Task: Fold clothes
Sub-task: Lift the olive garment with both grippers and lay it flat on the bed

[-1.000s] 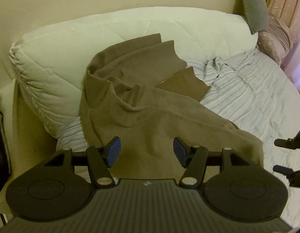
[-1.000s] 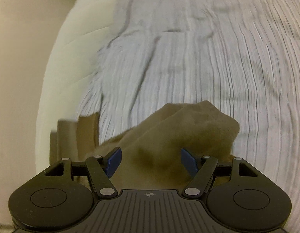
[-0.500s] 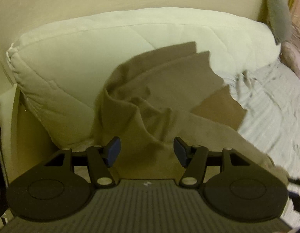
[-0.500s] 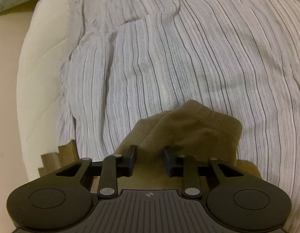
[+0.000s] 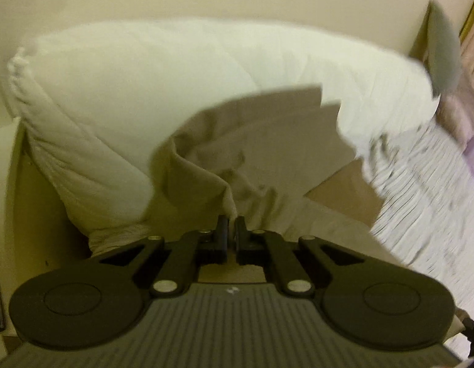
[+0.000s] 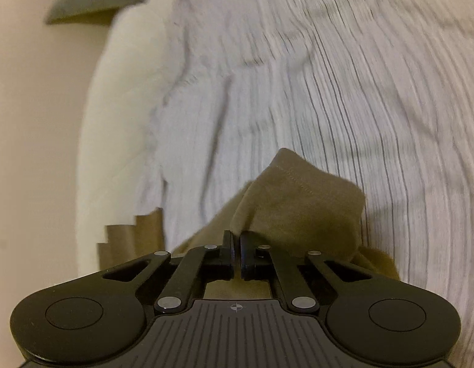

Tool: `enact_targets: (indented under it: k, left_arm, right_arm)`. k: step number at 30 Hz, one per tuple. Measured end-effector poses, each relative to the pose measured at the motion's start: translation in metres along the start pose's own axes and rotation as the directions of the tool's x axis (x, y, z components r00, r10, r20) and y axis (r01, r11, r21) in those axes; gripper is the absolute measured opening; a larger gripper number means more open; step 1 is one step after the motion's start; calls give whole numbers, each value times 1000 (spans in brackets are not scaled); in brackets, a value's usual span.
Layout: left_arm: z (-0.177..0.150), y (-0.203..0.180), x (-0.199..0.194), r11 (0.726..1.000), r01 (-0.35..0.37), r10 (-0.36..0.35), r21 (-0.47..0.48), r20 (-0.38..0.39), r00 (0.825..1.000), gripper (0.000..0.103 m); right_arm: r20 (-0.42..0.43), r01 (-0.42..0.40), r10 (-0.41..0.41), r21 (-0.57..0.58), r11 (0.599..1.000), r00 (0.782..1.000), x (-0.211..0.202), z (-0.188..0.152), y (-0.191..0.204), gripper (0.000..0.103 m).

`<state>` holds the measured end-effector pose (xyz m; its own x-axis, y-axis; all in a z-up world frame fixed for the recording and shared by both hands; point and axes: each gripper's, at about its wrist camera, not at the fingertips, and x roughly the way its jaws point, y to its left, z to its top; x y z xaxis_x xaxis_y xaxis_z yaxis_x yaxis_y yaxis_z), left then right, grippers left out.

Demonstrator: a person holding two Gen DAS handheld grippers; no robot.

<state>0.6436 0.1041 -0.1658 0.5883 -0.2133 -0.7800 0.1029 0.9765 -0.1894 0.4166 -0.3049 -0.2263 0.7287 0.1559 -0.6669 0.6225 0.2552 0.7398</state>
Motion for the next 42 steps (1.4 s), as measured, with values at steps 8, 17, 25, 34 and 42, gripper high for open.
enact_targets:
  k: [8,17,25,34,42]
  left_arm:
    - [24,-47,-132,966,192,-224,171,192,956,1]
    - [-2,-163,-316,777,450,-607,440,335,721,0]
    - [-88,-259,-453,530,610,-839,589,259,479,0]
    - [-248,-341,-427,461,758,-835,461,-63,547,0]
    - [-429,-401,-365,454,711,-541,536,-468,698,0]
  right_arm:
    - [238,-182,208,-127,975,949,-126,9,26,2]
    - [504,-331,439,-293,897,744,-319,25,39,2]
    - [663,-277,513,-436,856,545,-522,19,12,2]
    - [858,-25,239,-256,966,454,-689,-89,-170,2]
    - [639,405,-397,143,903,659,-677,-178,-344,3]
